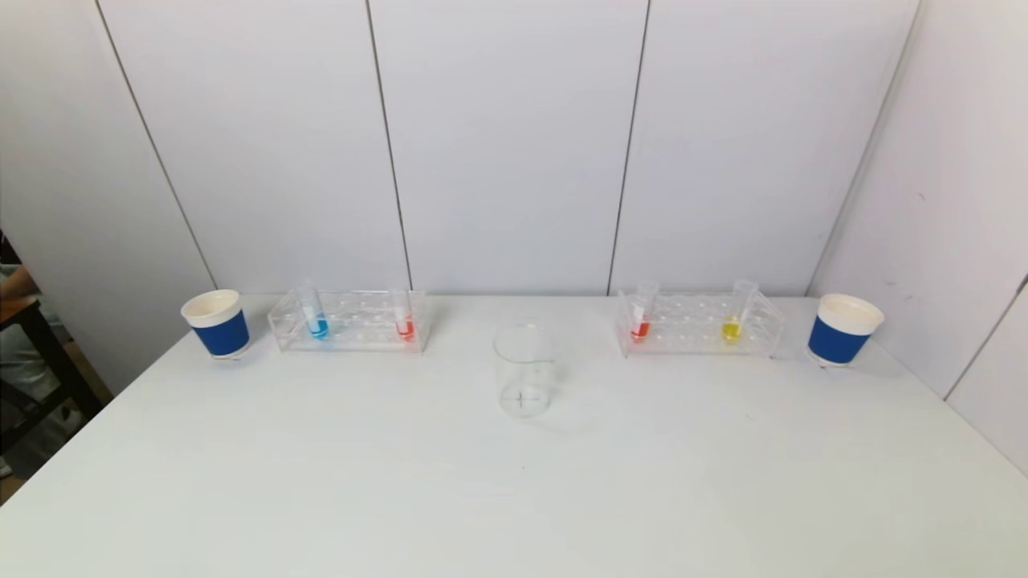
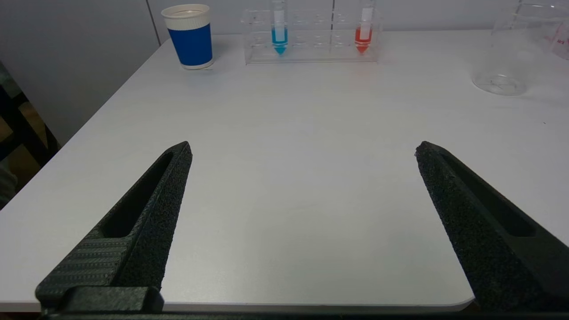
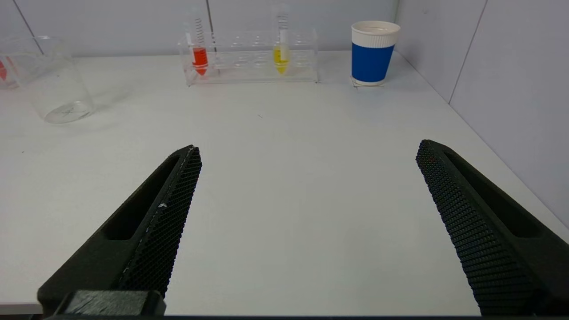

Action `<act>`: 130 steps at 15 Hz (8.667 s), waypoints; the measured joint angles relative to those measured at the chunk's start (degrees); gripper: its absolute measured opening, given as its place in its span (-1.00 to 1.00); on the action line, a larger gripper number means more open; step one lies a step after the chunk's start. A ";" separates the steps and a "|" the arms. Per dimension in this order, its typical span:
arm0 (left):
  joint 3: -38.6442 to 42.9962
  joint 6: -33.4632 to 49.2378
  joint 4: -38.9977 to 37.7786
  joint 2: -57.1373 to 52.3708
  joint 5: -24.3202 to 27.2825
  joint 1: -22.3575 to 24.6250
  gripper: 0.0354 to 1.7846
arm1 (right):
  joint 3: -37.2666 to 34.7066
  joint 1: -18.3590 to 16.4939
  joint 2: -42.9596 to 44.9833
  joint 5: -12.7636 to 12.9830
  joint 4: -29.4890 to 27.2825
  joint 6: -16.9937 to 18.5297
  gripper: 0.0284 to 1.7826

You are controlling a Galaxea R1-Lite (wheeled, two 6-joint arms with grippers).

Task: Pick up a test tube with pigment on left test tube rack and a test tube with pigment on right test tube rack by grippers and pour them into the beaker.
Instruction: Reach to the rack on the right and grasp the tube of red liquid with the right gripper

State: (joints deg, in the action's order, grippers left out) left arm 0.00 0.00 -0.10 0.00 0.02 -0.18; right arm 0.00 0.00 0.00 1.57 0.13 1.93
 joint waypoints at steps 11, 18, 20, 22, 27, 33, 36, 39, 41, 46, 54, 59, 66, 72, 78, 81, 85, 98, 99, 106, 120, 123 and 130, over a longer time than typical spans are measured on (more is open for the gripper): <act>0.00 0.00 0.05 0.00 0.00 0.00 0.98 | 0.00 0.00 0.00 0.00 0.00 0.00 0.98; 0.00 0.00 0.02 0.00 -0.02 0.00 0.98 | 0.00 0.00 0.00 -0.01 0.00 0.00 0.98; 0.00 0.00 0.02 0.00 0.02 0.02 0.98 | 0.00 0.00 0.00 -0.01 0.00 0.00 0.98; 0.00 0.00 0.05 0.00 0.00 0.00 0.98 | 0.00 0.00 0.00 0.00 0.02 -0.02 0.98; 0.00 0.00 0.02 0.00 0.00 0.00 0.98 | 0.00 0.00 0.00 -0.01 0.00 -0.02 0.98; 0.00 0.00 0.00 0.00 -0.02 0.00 0.98 | 0.00 0.00 0.00 -0.01 0.02 0.00 0.98; 0.00 0.00 -0.04 0.00 0.00 0.00 0.98 | 0.00 0.00 0.00 0.00 0.00 0.00 0.98; 0.00 0.00 -0.04 0.00 0.00 0.00 0.98 | 0.00 0.00 0.00 0.00 0.02 0.00 0.98; 0.00 0.00 0.02 0.00 -0.02 0.00 0.98 | 0.00 0.00 0.00 -0.01 0.02 0.00 0.98; 0.00 0.00 0.02 0.00 -0.02 0.00 0.98 | 0.24 0.00 0.00 -0.73 0.61 -2.08 0.98; 0.00 0.00 0.00 0.00 0.00 0.00 0.98 | 16.70 0.05 -3.72 -4.60 -6.88 -2.55 0.98; 0.00 0.00 0.00 0.00 -0.02 0.00 0.98 | 26.76 3.27 -14.88 -4.74 -6.25 -2.77 0.98; 0.00 0.00 0.05 0.00 -0.02 0.00 0.98 | 35.19 6.53 -41.40 -5.68 9.92 -2.13 0.98; 0.00 0.00 0.02 0.00 -0.02 0.00 0.98 | 41.90 6.00 -61.64 -8.55 19.74 -1.46 0.98; 0.00 0.00 0.05 0.00 -0.02 0.00 0.98 | 46.41 6.00 -78.50 -8.79 29.07 -1.22 0.98; 0.00 0.00 0.00 0.00 -0.02 0.00 0.98 | 46.60 6.06 -85.77 -8.66 35.91 -1.19 0.98; 0.00 0.00 0.02 0.00 0.00 0.00 0.98 | 46.30 6.91 -93.88 -8.46 44.48 -1.13 0.98; 0.00 0.00 0.02 0.00 0.00 0.00 0.98 | 34.65 10.67 -114.66 -8.55 77.04 -1.90 0.98; 0.00 0.00 0.05 0.00 0.02 0.00 0.98 | 34.50 10.78 -116.04 -8.74 77.79 -1.95 0.98; 0.00 0.00 0.00 0.00 0.02 0.00 0.98 | 37.43 12.29 -121.94 -7.69 77.65 -2.00 0.98; 0.00 0.00 -0.01 0.00 -0.02 0.00 0.98 | 48.98 14.03 -130.07 -3.44 72.94 -3.93 0.98; 0.00 0.00 0.00 0.00 -0.02 0.00 0.98 | 50.63 14.17 -130.87 -3.44 71.85 -3.99 0.98; 0.00 0.00 0.00 0.00 0.00 0.00 0.98 | 54.87 14.02 -132.52 -3.36 68.68 -4.01 0.98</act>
State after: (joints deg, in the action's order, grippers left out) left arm 0.00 0.00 -0.10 0.00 0.02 -0.18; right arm 54.87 14.02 -132.52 -1.79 68.82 -2.08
